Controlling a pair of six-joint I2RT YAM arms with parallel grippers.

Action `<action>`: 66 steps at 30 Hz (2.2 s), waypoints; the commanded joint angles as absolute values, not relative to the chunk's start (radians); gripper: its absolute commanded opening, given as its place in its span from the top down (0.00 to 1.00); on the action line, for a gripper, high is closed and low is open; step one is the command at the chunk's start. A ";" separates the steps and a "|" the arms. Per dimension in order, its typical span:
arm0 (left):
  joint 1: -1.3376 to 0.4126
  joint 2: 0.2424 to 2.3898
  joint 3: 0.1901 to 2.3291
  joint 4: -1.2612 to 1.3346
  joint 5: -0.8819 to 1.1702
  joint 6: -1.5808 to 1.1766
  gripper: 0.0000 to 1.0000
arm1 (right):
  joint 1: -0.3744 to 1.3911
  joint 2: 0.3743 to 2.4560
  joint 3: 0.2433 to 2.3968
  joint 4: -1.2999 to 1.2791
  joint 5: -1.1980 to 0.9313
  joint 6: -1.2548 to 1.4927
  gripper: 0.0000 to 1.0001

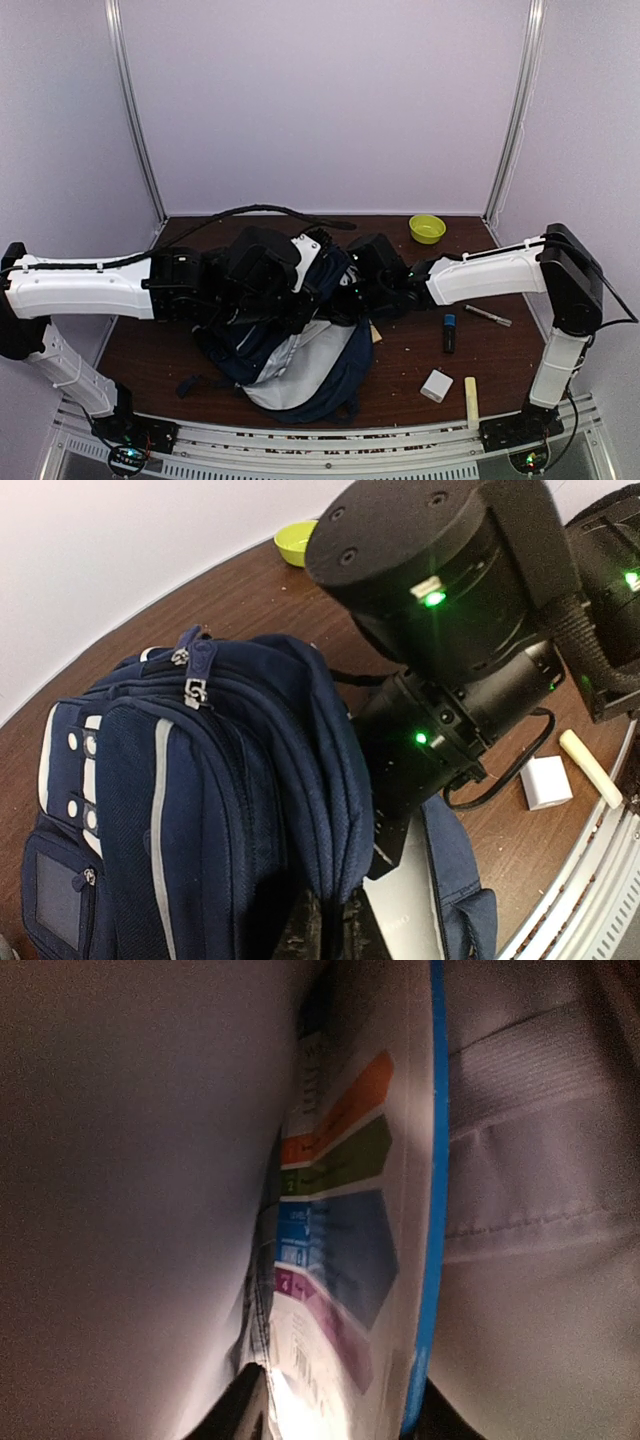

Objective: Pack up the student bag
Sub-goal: Place the book in the largest pocket of the bag, then place the largest pocket of the bag in the student bag.

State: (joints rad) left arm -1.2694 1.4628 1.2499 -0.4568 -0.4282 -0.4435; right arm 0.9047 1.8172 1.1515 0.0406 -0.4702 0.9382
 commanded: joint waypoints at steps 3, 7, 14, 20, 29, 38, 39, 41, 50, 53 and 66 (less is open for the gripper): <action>-1.269 1.456 1.264 -0.417 -0.452 -0.455 1.00 | 0.893 1.641 1.078 -0.019 -0.349 0.842 0.45; -1.262 1.481 1.285 -0.431 -0.445 -0.454 1.00 | 0.895 1.592 1.032 -0.034 -0.372 0.843 0.36; -1.235 1.518 1.325 -0.540 -0.500 -0.456 1.00 | 0.934 1.564 1.019 -0.045 -0.407 0.833 0.31; -1.224 1.496 1.352 -0.688 -0.602 -0.457 1.00 | 1.006 1.733 1.197 -0.025 -0.447 0.840 0.32; -1.205 1.381 1.228 -0.739 -0.601 -0.449 1.00 | 1.059 1.831 1.325 -0.006 -0.443 0.853 0.35; -1.121 1.487 1.208 -0.800 -0.594 -0.529 1.00 | 1.105 1.633 1.157 -0.186 -0.448 0.685 0.18; -1.113 1.493 1.206 -0.802 -0.591 -0.535 1.00 | 1.117 1.596 1.141 -0.209 -0.457 0.662 0.12; -1.096 1.499 1.199 -0.801 -0.579 -0.543 1.00 | 1.139 1.538 1.106 -0.248 -0.454 0.634 0.09; -1.092 1.469 1.119 -0.857 -0.531 -0.491 1.00 | 1.142 1.279 0.972 -0.322 -0.276 0.634 0.10; -1.109 1.417 1.063 -0.857 -0.489 -0.487 1.00 | 1.113 1.236 0.970 -0.391 -0.136 0.624 0.11; -1.154 1.525 1.342 -0.772 -0.269 -0.474 0.26 | 0.800 1.230 0.833 -0.317 -0.121 0.670 0.12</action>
State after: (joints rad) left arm -1.1473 1.4597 1.2114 -0.8177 -0.3565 -0.4541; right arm 0.8536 1.2121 0.8680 -0.3599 -0.0914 0.6594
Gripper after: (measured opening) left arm 0.703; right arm 0.881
